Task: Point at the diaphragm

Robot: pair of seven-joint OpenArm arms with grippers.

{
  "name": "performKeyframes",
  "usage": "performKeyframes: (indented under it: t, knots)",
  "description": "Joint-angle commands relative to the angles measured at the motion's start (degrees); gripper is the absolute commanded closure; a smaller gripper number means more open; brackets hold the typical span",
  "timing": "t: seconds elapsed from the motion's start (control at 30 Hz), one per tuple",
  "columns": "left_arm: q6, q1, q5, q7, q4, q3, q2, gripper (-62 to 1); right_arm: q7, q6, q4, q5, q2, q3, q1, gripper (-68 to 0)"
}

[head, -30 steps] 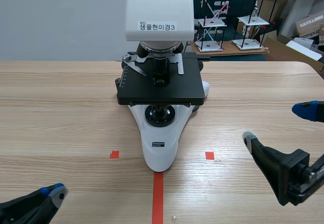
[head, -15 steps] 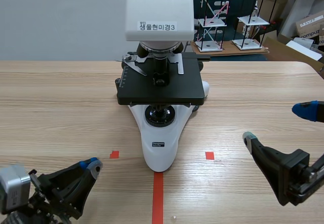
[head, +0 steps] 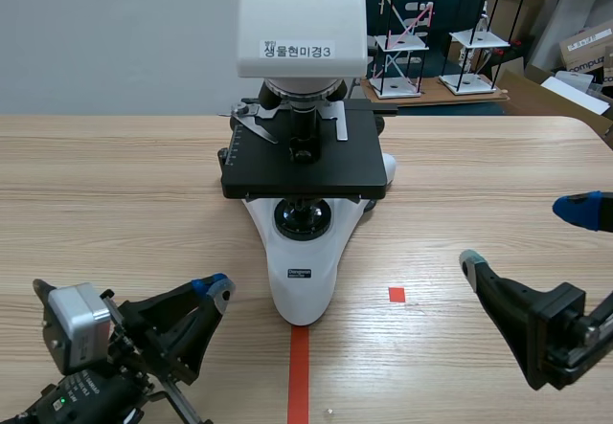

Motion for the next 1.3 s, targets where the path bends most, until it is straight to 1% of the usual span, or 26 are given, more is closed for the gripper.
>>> performKeyframes:
  t: [0.0,0.6,1.27]
  knots:
    - [0.0,-0.2,-0.6,-0.9,0.8,0.2,0.2,-4.1,0.6,-0.2,0.7,0.7,0.7,0.7,0.0,-65.5]
    - [1.0,-0.7,-0.8,-0.2,0.8,0.5,0.3,-4.0,0.6,-0.2,0.7,0.7,0.7,0.7,0.0,-65.5]
    - [1.0,-1.1,-0.8,0.2,0.8,0.5,0.3,-4.0,0.6,-0.2,0.7,0.7,0.7,0.7,0.0,-65.5]
